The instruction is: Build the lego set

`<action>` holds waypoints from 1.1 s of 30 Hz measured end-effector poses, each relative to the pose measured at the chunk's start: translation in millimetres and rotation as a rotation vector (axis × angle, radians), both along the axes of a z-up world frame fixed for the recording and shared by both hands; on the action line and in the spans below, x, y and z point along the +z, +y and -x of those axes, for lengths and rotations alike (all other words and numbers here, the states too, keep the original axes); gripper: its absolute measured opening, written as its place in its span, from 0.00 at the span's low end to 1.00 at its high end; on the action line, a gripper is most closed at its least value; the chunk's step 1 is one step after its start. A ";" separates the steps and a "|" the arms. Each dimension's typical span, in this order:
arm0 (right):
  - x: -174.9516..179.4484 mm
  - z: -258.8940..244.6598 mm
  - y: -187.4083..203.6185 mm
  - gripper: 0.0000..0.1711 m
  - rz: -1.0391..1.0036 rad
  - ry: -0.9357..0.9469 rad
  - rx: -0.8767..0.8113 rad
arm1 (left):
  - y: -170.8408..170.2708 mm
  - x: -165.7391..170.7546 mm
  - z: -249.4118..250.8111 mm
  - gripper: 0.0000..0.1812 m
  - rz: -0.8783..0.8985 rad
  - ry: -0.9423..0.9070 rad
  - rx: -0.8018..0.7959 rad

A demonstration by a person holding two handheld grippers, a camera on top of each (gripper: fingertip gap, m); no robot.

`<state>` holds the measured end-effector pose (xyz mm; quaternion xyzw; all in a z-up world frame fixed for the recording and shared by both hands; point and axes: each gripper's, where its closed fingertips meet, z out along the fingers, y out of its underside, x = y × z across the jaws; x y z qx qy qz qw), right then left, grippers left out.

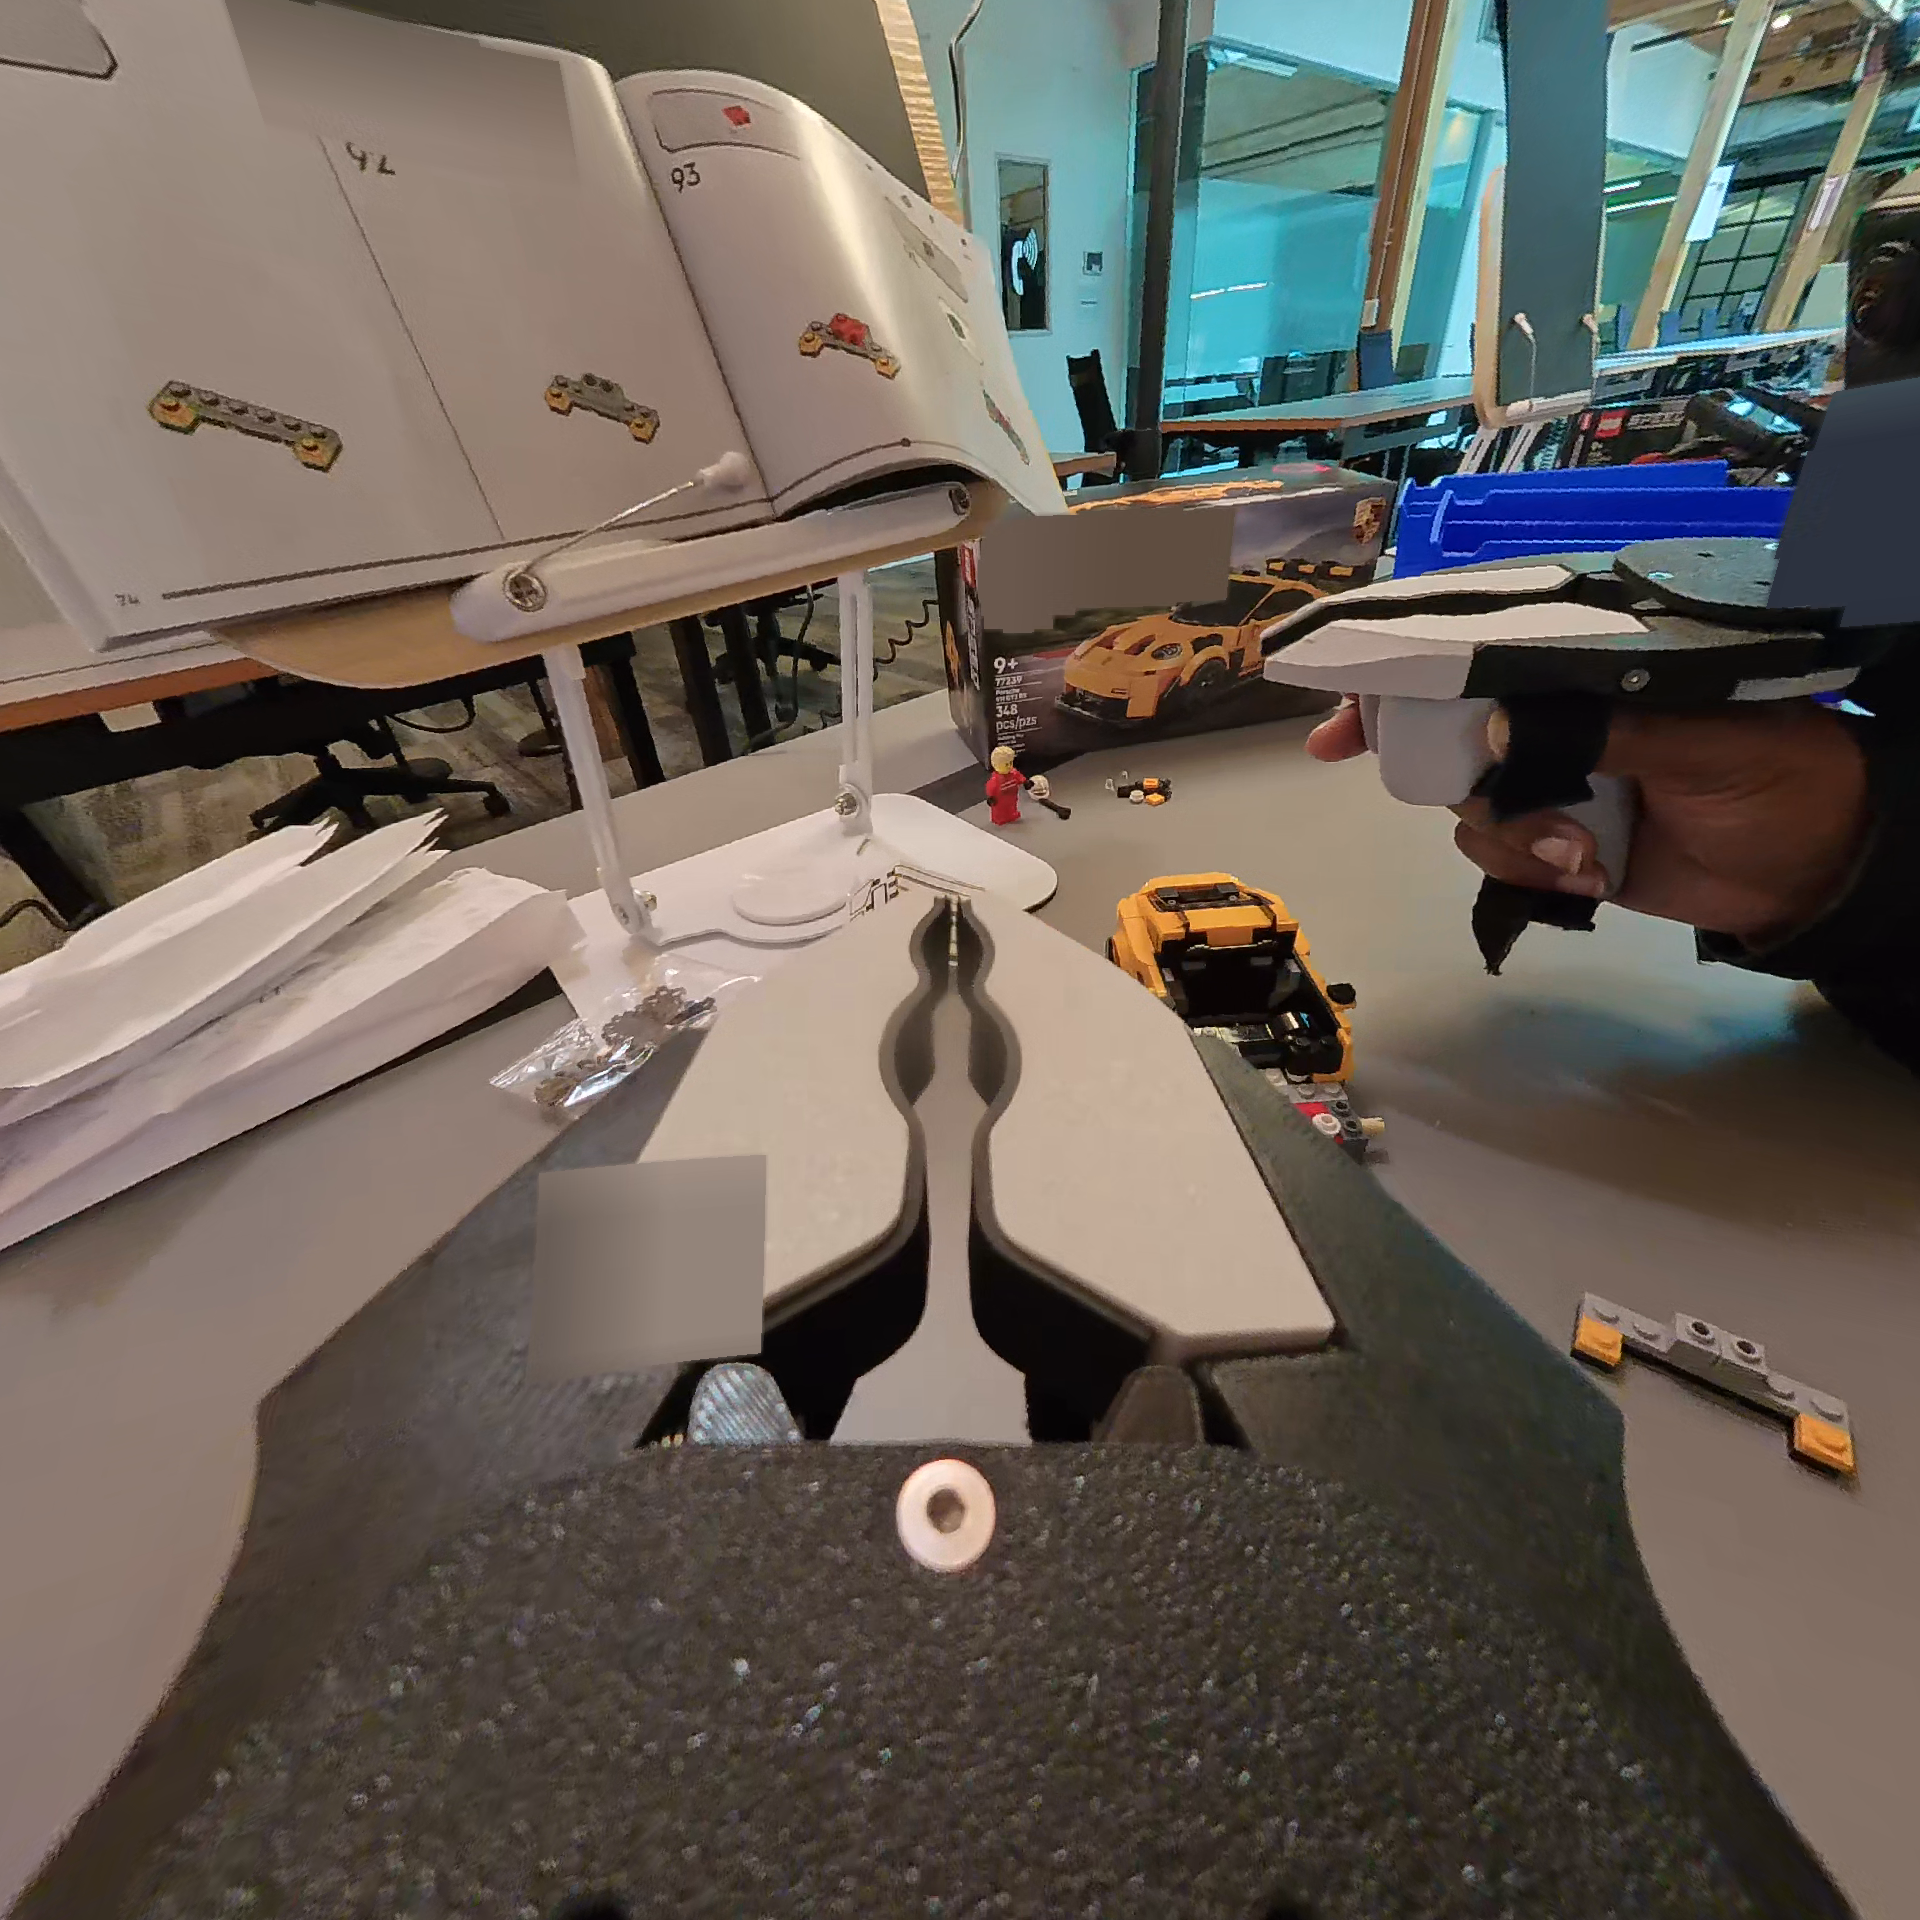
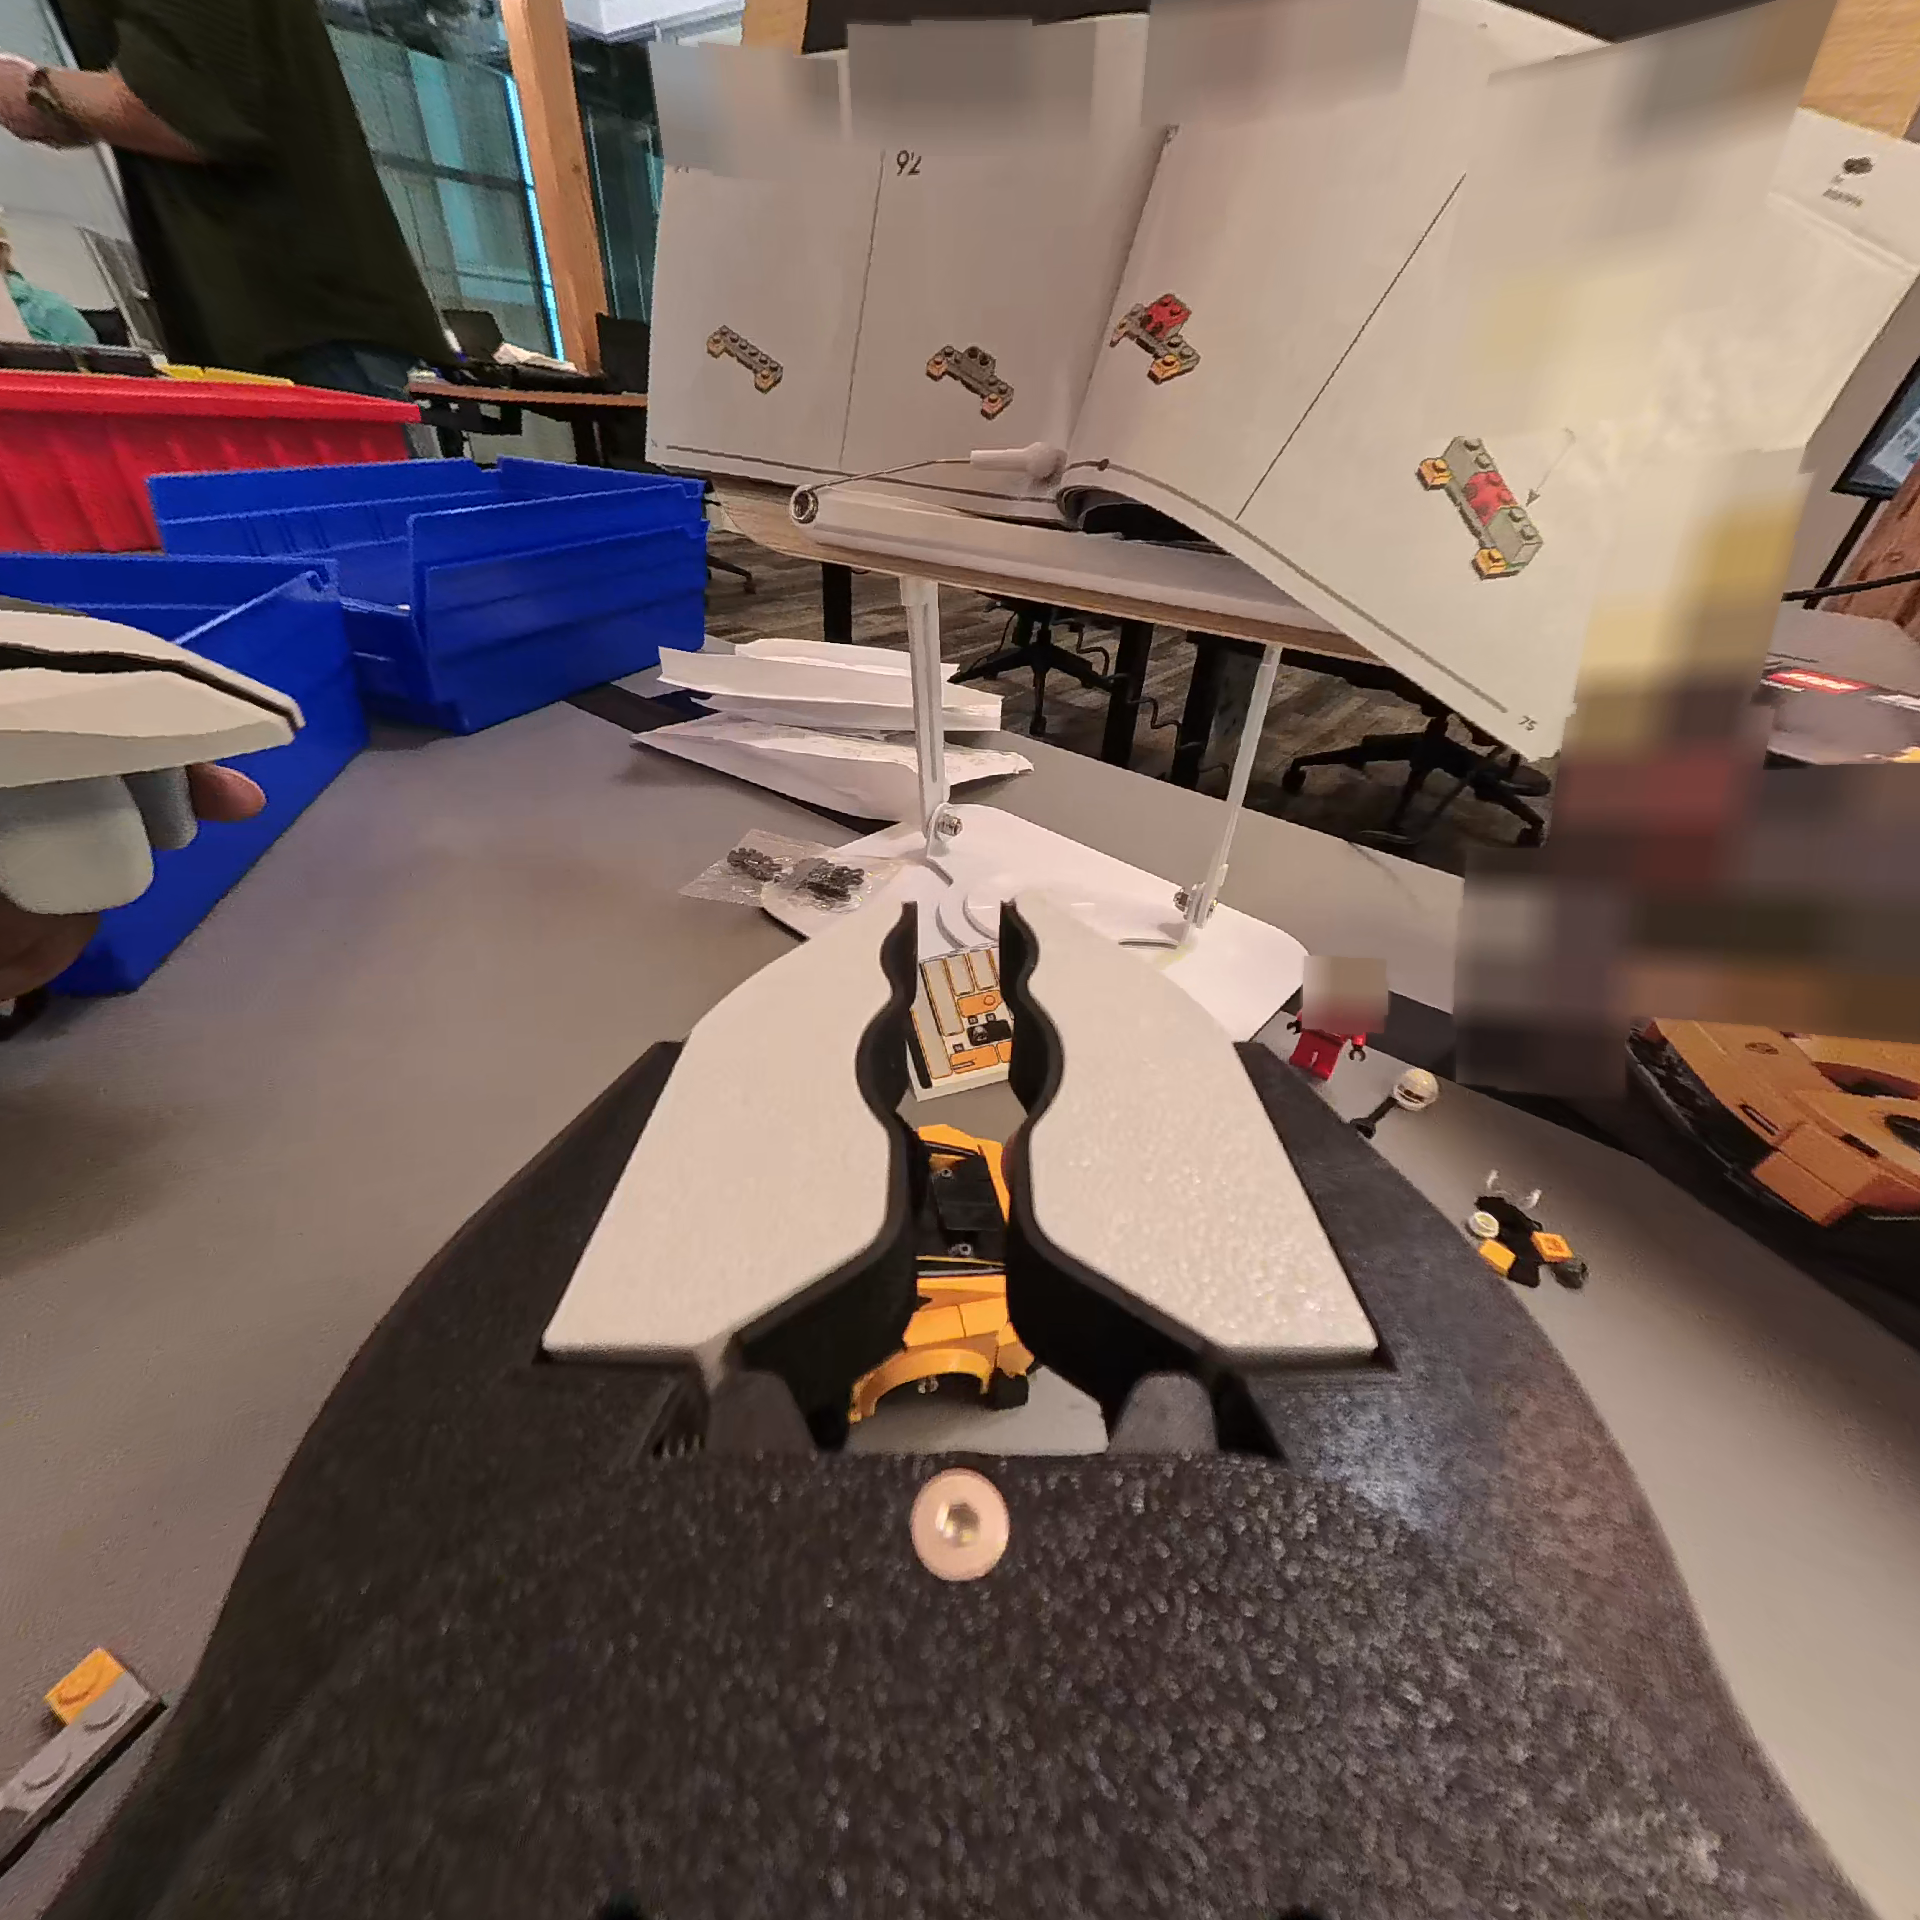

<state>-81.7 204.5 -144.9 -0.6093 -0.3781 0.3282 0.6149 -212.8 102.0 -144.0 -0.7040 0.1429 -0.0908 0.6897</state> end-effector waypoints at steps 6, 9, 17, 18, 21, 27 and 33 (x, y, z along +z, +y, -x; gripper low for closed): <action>-1.7 0.9 -0.7 0.08 -0.009 -0.016 -0.001 | -0.4 -1.1 -1.3 0.01 0.008 0.000 -0.011; -1.9 1.7 -1.7 0.08 -0.024 -0.026 -0.004 | -1.0 -0.6 -2.6 0.01 0.006 0.002 -0.015; -1.3 1.4 -2.3 0.08 -0.043 -0.033 -0.013 | -1.5 0.1 -2.8 0.00 0.008 -0.003 -0.015; -1.3 1.6 -2.4 0.08 -0.044 -0.033 -0.013 | -1.4 0.3 -1.9 0.00 0.011 -0.015 -0.016; -1.5 2.2 -3.2 0.08 -0.053 -0.039 -0.015 | -0.8 1.1 2.5 0.00 0.019 -0.053 -0.010; -3.0 2.1 -2.6 0.07 -0.078 -0.058 -0.029 | -0.7 2.2 5.0 0.00 0.017 -0.061 -0.003; -5.0 1.0 0.0 0.05 -0.089 -0.070 -0.050 | -1.0 1.7 2.1 0.00 0.015 -0.046 -0.008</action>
